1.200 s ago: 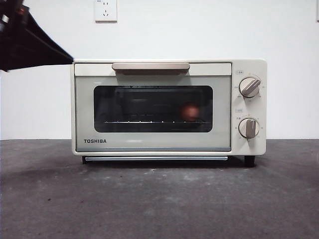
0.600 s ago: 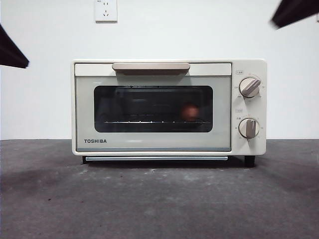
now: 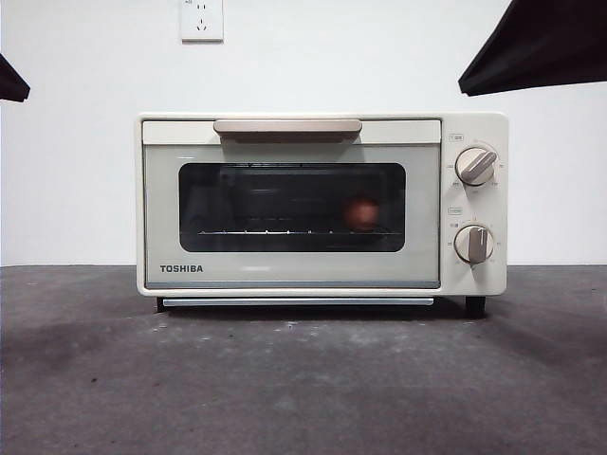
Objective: Eggoven
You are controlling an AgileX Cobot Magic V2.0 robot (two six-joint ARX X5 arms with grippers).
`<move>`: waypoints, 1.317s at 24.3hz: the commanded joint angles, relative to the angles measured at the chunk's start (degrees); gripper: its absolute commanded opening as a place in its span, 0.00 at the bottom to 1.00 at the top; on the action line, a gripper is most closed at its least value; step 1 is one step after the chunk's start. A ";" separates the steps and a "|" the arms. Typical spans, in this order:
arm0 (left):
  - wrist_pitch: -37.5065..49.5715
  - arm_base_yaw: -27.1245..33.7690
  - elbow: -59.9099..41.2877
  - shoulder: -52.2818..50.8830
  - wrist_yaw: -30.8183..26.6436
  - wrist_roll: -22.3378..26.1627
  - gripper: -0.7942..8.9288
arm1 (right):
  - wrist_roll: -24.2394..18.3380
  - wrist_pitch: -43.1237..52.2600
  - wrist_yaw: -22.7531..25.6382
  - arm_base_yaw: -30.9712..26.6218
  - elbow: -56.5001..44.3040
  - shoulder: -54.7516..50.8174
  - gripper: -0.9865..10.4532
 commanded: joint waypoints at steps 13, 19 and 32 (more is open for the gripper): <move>0.70 -0.15 1.03 0.37 -0.04 0.72 0.09 | -0.76 1.62 2.03 0.39 0.24 -0.26 0.09; 1.14 0.22 1.01 -1.88 -0.50 7.06 0.09 | -0.76 1.64 2.03 0.39 0.24 -0.26 0.09; 10.21 13.88 -11.26 -19.52 -8.26 19.85 0.09 | -0.76 1.79 2.03 0.39 0.24 -0.26 0.09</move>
